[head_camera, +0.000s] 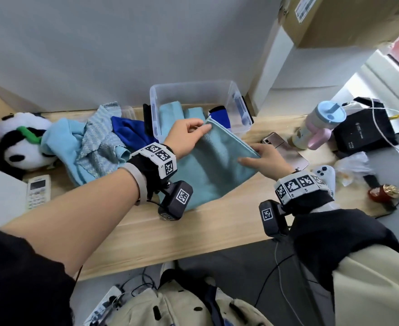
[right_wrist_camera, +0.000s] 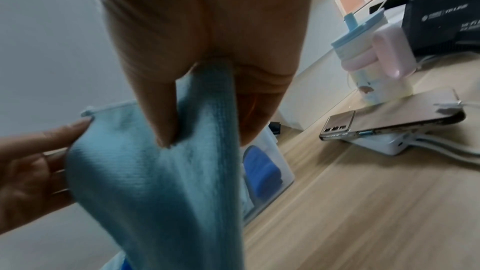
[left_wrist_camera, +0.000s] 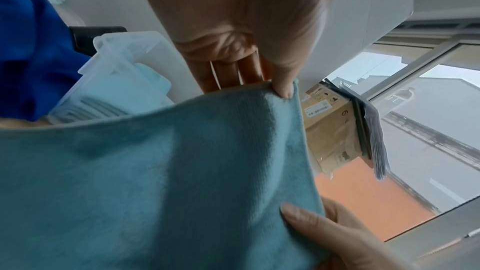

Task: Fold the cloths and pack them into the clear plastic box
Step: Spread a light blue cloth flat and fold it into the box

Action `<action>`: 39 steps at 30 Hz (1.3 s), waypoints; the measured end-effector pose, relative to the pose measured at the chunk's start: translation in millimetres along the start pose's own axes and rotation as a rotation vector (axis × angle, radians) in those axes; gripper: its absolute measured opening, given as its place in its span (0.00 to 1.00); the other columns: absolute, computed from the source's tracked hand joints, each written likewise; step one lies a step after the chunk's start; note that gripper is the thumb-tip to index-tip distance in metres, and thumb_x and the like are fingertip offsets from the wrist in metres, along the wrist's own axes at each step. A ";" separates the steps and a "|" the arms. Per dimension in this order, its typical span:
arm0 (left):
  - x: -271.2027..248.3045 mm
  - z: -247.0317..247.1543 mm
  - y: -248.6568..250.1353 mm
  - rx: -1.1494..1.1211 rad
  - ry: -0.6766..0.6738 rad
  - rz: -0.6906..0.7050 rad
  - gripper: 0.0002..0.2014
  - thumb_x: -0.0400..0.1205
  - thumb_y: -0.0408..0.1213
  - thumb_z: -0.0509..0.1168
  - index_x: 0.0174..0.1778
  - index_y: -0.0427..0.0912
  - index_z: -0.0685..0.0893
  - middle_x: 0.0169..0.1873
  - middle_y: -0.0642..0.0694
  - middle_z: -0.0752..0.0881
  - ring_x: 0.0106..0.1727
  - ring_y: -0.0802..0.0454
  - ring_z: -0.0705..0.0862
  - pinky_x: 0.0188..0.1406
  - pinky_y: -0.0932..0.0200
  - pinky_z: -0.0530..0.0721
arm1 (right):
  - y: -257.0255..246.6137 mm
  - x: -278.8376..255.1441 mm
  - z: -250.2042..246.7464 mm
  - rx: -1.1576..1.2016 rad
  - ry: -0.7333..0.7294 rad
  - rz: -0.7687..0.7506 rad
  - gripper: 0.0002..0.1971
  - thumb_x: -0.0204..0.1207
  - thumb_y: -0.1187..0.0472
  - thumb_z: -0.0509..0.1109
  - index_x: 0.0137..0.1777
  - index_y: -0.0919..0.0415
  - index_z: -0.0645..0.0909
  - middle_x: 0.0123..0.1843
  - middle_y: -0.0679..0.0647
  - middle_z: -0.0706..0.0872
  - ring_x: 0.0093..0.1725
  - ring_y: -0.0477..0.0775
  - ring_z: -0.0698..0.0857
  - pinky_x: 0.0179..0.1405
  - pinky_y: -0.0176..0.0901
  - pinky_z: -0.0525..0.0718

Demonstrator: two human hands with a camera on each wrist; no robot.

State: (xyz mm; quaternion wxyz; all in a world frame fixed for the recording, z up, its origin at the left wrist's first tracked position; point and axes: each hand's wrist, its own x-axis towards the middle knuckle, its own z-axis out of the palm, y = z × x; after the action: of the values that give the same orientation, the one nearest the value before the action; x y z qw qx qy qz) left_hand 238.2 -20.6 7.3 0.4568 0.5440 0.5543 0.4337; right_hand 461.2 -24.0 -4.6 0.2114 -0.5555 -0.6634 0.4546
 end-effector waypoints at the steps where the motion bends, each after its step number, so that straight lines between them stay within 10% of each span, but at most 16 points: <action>1: 1.0 -3.1 2.6 0.004 0.045 0.009 0.08 0.81 0.37 0.65 0.43 0.35 0.84 0.31 0.46 0.77 0.33 0.55 0.72 0.36 0.65 0.69 | -1.2 -2.0 -3.3 0.005 0.075 -0.011 0.05 0.72 0.67 0.74 0.47 0.61 0.86 0.41 0.58 0.87 0.32 0.36 0.83 0.41 0.34 0.82; 7: 13.1 -18.7 31.0 0.039 0.159 0.096 0.13 0.85 0.36 0.58 0.35 0.41 0.79 0.21 0.57 0.68 0.23 0.66 0.65 0.31 0.66 0.65 | -35.6 5.0 -22.6 0.341 0.380 -0.103 0.06 0.77 0.67 0.69 0.41 0.59 0.85 0.28 0.43 0.88 0.31 0.40 0.84 0.37 0.34 0.84; 17: 17.9 -41.5 83.5 -0.264 0.207 0.144 0.11 0.80 0.43 0.59 0.39 0.39 0.79 0.40 0.39 0.75 0.44 0.47 0.71 0.48 0.50 0.73 | -113.5 4.5 -47.2 0.585 0.446 -0.348 0.07 0.76 0.56 0.68 0.41 0.55 0.86 0.35 0.43 0.86 0.40 0.43 0.79 0.44 0.40 0.76; 25: -42.6 -26.6 -25.9 0.029 0.015 -0.166 0.15 0.85 0.41 0.58 0.38 0.34 0.80 0.36 0.41 0.80 0.40 0.53 0.78 0.46 0.56 0.77 | -19.6 -22.5 14.0 0.374 0.264 0.029 0.08 0.80 0.53 0.64 0.44 0.49 0.84 0.49 0.51 0.85 0.56 0.58 0.82 0.61 0.58 0.79; 29: -82.3 -7.3 -73.9 -0.066 -0.076 -0.395 0.16 0.85 0.31 0.56 0.30 0.40 0.75 0.17 0.54 0.79 0.21 0.65 0.77 0.26 0.71 0.77 | 36.2 -40.6 58.1 0.324 0.213 0.249 0.14 0.82 0.58 0.63 0.52 0.71 0.82 0.49 0.63 0.87 0.48 0.50 0.80 0.52 0.44 0.75; 32: -99.3 0.0 -113.9 -0.036 -0.135 -0.531 0.14 0.85 0.30 0.57 0.31 0.41 0.75 0.26 0.46 0.77 0.26 0.54 0.77 0.29 0.63 0.78 | 69.4 -53.9 80.9 0.265 0.145 0.337 0.18 0.82 0.60 0.62 0.51 0.82 0.78 0.53 0.79 0.82 0.46 0.52 0.76 0.47 0.46 0.72; 39: -110.6 6.4 -149.2 0.099 -0.246 -0.668 0.12 0.84 0.32 0.60 0.33 0.44 0.77 0.28 0.44 0.77 0.25 0.53 0.76 0.27 0.63 0.79 | 101.2 -67.0 99.7 0.271 0.090 0.470 0.06 0.82 0.62 0.62 0.51 0.62 0.80 0.46 0.56 0.83 0.50 0.55 0.80 0.41 0.41 0.78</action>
State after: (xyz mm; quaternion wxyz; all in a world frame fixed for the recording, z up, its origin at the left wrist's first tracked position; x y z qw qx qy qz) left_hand 212.6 -136.0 -136.1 0.6098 0.4023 0.6628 0.1643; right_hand 457.7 -126.0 -124.0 0.2018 -0.6803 -0.4393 0.5509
